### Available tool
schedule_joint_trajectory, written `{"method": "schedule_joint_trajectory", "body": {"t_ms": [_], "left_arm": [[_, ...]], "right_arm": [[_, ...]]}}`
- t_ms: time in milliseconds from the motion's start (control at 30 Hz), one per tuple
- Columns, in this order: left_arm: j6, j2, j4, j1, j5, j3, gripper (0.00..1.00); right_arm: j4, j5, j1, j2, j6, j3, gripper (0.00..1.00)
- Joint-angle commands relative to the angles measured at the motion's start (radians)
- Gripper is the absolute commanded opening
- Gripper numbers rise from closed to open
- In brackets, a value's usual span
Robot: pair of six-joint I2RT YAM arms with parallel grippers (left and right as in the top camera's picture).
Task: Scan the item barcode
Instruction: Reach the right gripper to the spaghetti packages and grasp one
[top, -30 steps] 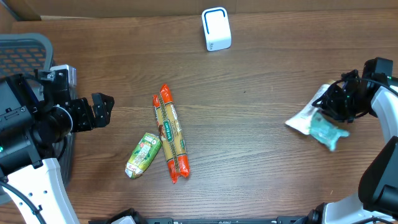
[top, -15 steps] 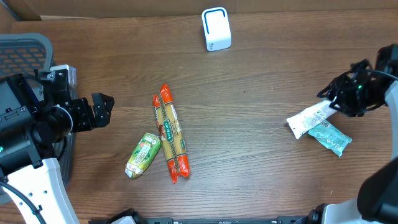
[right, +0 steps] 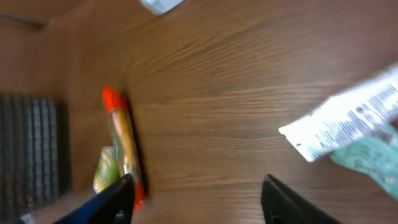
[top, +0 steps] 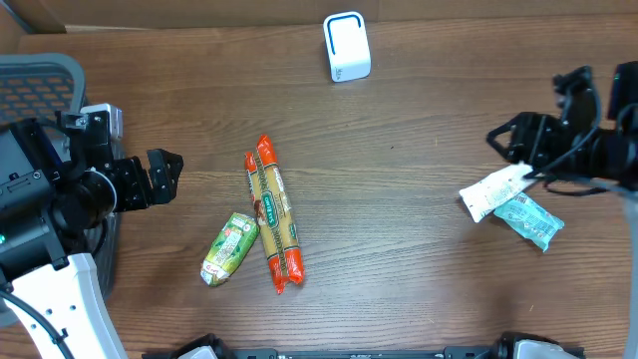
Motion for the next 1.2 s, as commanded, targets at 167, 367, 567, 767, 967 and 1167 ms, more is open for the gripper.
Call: {"method": "schedule_joint_trajectory", "body": {"t_ms": [167,367,567,767,967,1167], "left_arm": [[0.023,0.0,0.003,0.005,0.018,0.002,1.0],[0.023,0.0,0.003,0.005,0.018,0.002,1.0],[0.023,0.0,0.003,0.005,0.018,0.002,1.0],[0.023,0.0,0.003,0.005,0.018,0.002,1.0],[0.023,0.0,0.003,0.005,0.018,0.002,1.0],[0.023,0.0,0.003,0.005,0.018,0.002,0.99]], "right_arm": [[-0.043,-0.008,0.206,-0.024,-0.007,0.01,0.69],[-0.024,0.01,0.327,0.0,0.004,-0.008,0.69],[0.008,0.014,0.419,0.072,0.008,-0.032,0.7],[0.089,0.006,0.529,0.182,0.008,-0.034,0.82],[0.262,0.006,0.673,0.325,0.008,-0.034,0.82],[0.392,-0.045,0.785,0.483,0.008,-0.034,0.87]]}}
